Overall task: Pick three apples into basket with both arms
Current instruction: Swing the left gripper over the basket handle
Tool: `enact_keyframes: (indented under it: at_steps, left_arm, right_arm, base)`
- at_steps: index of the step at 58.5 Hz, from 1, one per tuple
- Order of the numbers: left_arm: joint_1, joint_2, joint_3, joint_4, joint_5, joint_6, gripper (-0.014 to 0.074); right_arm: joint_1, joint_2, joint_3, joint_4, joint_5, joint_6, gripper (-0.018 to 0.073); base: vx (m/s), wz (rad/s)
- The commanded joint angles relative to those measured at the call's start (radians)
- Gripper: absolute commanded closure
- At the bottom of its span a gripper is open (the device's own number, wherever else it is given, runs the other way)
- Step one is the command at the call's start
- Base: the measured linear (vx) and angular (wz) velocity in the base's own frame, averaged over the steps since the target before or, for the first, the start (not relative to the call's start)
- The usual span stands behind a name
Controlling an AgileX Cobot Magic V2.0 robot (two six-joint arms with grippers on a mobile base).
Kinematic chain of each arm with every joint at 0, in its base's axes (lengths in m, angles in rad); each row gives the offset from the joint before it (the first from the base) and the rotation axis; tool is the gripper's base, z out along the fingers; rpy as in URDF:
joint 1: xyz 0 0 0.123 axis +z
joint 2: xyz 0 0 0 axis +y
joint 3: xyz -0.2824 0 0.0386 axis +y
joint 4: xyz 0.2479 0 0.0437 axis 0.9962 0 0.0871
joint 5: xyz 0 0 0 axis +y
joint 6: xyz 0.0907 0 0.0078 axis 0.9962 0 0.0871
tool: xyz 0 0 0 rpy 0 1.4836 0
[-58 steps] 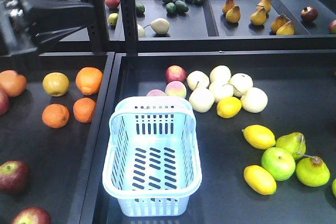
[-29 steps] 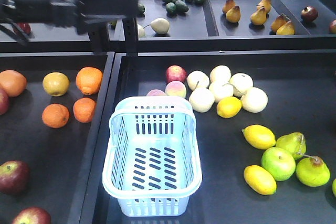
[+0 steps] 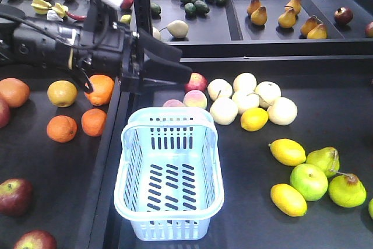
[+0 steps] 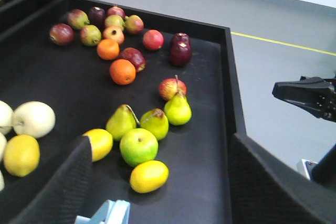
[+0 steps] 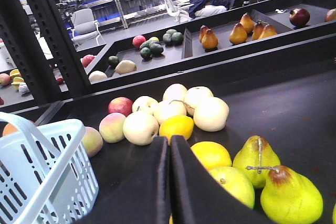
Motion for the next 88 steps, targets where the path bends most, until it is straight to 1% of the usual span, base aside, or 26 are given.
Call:
enact_keyframes:
  at_steps: [1, 8, 14, 23, 31, 45, 63, 73, 88]
  left_arm:
    - [-0.011, -0.022, -0.032, 0.022, -0.017, 0.005, 0.0092]
    - [-0.012, 0.000, -0.026, 0.022, -0.023, 0.010, 0.0092]
    - [-0.012, 0.011, 0.001, 0.022, -0.010, 0.035, 0.0092]
    - [-0.012, 0.044, 0.089, 0.022, 0.068, 0.135, 0.0092]
    - [-0.012, 0.056, 0.145, 0.022, 0.115, 0.187, 0.0092]
    - [-0.008, 0.052, 0.149, 0.022, 0.136, 0.186, 0.0093]
    - [-0.008, 0.063, 0.149, 0.022, 0.211, 0.194, 0.0093]
    - [-0.008, 0.082, 0.150, 0.022, 0.188, 0.194, 0.0093]
    - [-0.008, 0.083, 0.150, 0.022, 0.207, 0.194, 0.0093]
  right_arm:
    - [-0.006, -0.013, 0.014, -0.004, -0.075, -0.003, 0.0564]
    - [-0.006, -0.013, 0.014, -0.004, -0.075, -0.003, 0.0564]
    - [-0.006, -0.013, 0.014, -0.004, -0.075, -0.003, 0.0564]
    - [-0.006, -0.013, 0.014, -0.004, -0.075, -0.003, 0.0564]
    - [-0.006, -0.013, 0.014, -0.004, -0.075, -0.003, 0.0564]
    - [-0.006, -0.013, 0.014, -0.004, -0.075, -0.003, 0.0564]
    - [-0.006, -0.013, 0.014, -0.004, -0.076, -0.003, 0.0564]
    - [-0.006, -0.013, 0.014, -0.004, -0.076, -0.003, 0.0564]
    - [-0.006, -0.013, 0.014, -0.004, -0.076, -0.003, 0.0564]
  base:
    - [0.00, 0.00]
    - [0.00, 0.00]
    - [0.00, 0.00]
    - [0.00, 0.00]
    - [0.00, 0.00]
    - [0.00, 0.00]
    - [0.00, 0.00]
    - [0.00, 0.00]
    - [0.00, 0.00]
